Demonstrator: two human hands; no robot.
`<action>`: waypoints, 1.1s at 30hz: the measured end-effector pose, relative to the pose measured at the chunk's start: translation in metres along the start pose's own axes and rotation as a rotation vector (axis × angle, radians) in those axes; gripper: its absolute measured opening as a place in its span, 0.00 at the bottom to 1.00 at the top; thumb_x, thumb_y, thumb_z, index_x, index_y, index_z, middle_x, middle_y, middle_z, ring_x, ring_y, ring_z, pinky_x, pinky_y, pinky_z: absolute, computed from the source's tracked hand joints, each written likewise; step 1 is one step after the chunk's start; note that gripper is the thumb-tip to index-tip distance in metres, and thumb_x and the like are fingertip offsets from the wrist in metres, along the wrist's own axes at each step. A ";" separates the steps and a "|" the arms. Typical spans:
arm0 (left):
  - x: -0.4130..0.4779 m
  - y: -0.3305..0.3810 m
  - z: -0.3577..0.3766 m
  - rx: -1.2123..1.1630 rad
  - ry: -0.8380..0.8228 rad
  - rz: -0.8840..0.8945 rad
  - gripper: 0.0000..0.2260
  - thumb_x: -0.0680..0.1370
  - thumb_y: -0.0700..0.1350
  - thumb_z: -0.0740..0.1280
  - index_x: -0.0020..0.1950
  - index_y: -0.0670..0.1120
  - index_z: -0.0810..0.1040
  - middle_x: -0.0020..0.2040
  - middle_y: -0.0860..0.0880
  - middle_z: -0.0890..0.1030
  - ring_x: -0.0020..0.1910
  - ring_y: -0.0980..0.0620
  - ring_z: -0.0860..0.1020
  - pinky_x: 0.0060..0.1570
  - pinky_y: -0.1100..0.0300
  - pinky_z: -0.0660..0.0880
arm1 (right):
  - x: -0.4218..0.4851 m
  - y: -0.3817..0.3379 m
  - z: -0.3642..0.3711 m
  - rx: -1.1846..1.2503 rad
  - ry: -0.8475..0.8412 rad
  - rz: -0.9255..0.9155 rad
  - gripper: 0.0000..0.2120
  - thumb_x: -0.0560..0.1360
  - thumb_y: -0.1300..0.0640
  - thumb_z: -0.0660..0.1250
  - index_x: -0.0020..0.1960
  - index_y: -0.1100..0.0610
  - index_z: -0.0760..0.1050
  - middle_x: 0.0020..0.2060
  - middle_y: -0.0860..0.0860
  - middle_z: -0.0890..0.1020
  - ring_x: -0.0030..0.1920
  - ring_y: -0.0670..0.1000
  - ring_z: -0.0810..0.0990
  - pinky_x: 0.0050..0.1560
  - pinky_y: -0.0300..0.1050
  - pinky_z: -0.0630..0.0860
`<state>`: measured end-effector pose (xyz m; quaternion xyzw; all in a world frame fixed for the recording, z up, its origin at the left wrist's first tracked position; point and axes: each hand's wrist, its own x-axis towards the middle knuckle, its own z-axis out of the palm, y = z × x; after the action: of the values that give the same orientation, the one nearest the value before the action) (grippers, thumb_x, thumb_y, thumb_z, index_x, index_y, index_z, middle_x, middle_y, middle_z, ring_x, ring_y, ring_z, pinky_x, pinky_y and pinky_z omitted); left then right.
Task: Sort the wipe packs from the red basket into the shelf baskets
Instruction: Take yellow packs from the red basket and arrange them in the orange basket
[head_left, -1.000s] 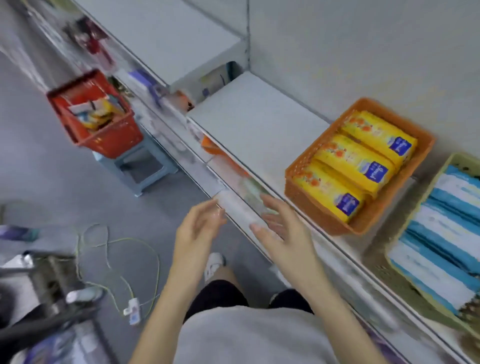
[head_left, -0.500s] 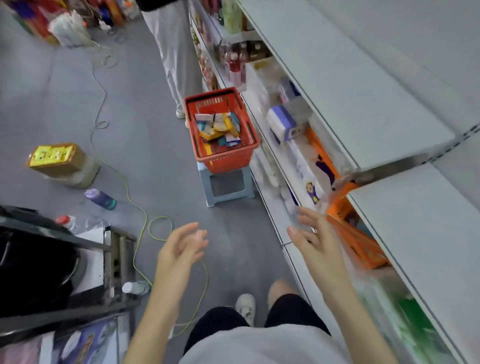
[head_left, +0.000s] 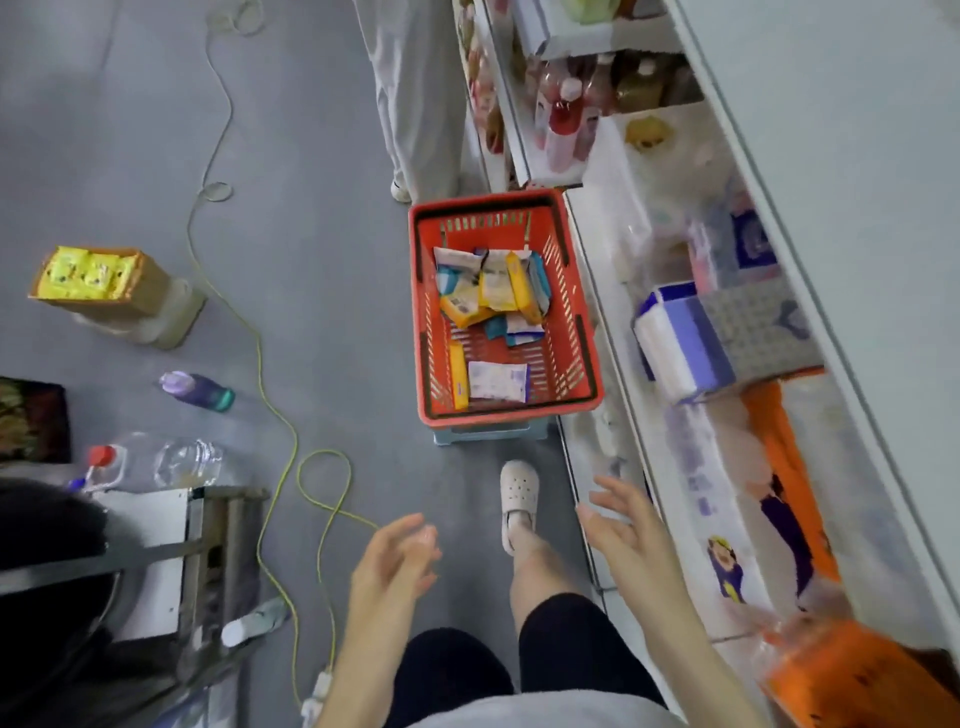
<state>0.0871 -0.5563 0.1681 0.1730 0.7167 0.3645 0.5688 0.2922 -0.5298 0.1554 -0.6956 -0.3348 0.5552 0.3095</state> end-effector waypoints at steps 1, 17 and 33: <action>0.024 0.017 0.011 -0.014 0.015 -0.003 0.12 0.68 0.48 0.72 0.50 0.49 0.78 0.51 0.44 0.82 0.46 0.50 0.80 0.43 0.59 0.74 | 0.031 -0.013 0.003 0.001 -0.021 0.019 0.15 0.76 0.60 0.67 0.60 0.48 0.73 0.56 0.49 0.77 0.47 0.36 0.79 0.48 0.33 0.73; 0.485 0.069 0.186 0.360 -0.058 0.045 0.23 0.77 0.62 0.60 0.64 0.48 0.75 0.60 0.52 0.79 0.61 0.51 0.75 0.63 0.51 0.71 | 0.487 -0.009 0.114 -0.068 0.063 0.029 0.25 0.78 0.49 0.64 0.72 0.53 0.65 0.62 0.45 0.74 0.60 0.44 0.74 0.56 0.38 0.73; 0.522 0.067 0.213 -0.061 -0.238 -0.245 0.12 0.78 0.42 0.67 0.62 0.47 0.74 0.51 0.46 0.84 0.45 0.48 0.84 0.39 0.54 0.82 | 0.512 0.014 0.119 0.191 -0.076 0.158 0.17 0.74 0.46 0.66 0.61 0.45 0.76 0.53 0.46 0.84 0.53 0.48 0.83 0.57 0.54 0.78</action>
<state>0.1236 -0.0961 -0.1618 0.1087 0.6487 0.2911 0.6947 0.2593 -0.1169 -0.1682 -0.6656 -0.2361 0.6332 0.3166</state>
